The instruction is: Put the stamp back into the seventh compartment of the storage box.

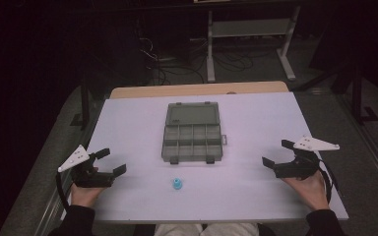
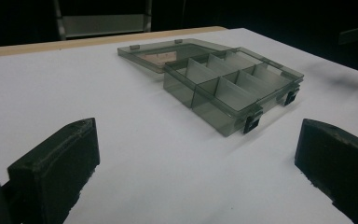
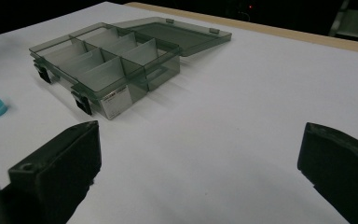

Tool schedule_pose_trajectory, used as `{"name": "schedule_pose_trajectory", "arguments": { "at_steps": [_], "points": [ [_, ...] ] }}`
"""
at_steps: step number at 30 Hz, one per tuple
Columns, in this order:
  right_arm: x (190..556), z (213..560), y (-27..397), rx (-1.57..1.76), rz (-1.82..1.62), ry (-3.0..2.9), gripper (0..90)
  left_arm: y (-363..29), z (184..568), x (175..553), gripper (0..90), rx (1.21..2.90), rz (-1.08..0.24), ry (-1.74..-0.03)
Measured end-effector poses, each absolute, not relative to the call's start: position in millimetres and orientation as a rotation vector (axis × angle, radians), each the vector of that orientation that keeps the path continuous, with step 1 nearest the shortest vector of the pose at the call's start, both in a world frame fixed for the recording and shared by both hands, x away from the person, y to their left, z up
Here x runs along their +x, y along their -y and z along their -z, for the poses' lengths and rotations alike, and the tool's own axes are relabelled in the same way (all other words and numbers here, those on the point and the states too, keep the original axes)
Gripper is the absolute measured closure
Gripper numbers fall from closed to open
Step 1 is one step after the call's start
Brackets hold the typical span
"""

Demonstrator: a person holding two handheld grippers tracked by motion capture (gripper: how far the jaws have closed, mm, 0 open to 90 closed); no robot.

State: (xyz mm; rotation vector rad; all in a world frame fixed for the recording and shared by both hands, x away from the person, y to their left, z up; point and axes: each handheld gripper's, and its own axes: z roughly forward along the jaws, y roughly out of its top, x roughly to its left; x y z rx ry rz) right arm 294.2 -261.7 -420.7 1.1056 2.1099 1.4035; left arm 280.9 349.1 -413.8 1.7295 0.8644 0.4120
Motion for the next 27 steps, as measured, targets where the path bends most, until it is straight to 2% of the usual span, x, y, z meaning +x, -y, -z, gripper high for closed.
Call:
{"name": "schedule_pose_trajectory", "arguments": {
  "at_steps": [27],
  "points": [
    [292.8, 415.2, 247.1, 1.069, -1.398, -2.183, 0.0, -349.2, 414.2, 279.0, 0.0, 1.731, -0.409, -0.871]
  ]
}}
